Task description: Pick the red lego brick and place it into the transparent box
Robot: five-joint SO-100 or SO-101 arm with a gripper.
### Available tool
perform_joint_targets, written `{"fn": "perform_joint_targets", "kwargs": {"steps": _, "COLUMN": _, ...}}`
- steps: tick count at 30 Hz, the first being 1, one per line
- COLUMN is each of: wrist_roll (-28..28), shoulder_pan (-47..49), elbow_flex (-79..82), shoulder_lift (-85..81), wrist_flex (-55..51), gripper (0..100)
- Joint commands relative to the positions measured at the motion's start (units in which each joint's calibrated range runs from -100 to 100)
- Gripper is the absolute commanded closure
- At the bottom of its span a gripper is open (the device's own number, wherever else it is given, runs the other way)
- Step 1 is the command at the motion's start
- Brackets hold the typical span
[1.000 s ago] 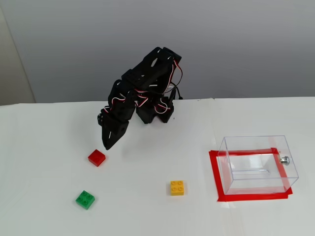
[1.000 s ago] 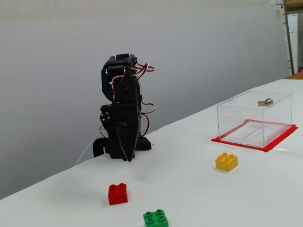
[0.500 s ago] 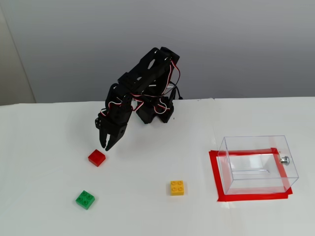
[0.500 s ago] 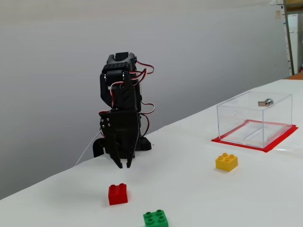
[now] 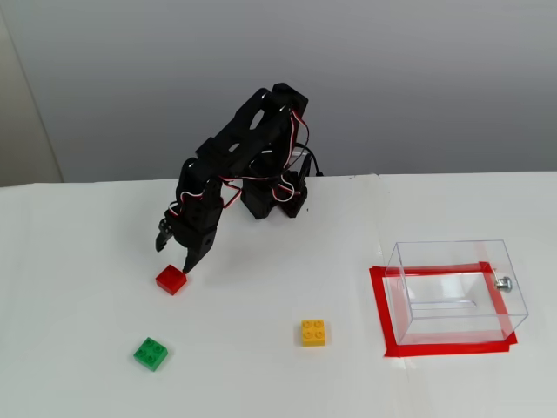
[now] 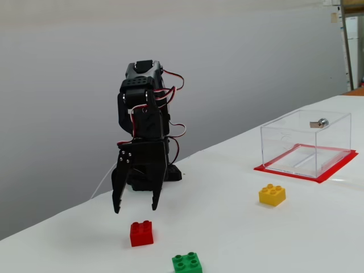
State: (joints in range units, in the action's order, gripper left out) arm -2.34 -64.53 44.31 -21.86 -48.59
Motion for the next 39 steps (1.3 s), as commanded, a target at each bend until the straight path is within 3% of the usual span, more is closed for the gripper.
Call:
{"fn": "perform_joint_targets", "kwargs": {"steps": 1, "wrist_roll": -0.2, "shoulder_pan": -0.1, "elbow_flex": -2.4, "shoulder_lift": 0.7, "wrist_flex": 0.5, "gripper": 72}}
{"fn": "perform_joint_targets", "kwargs": {"steps": 39, "wrist_roll": 0.2, "shoulder_pan": 2.8, "elbow_flex": -1.5, "shoulder_lift": 10.4, "wrist_flex": 6.4, "gripper": 72}}
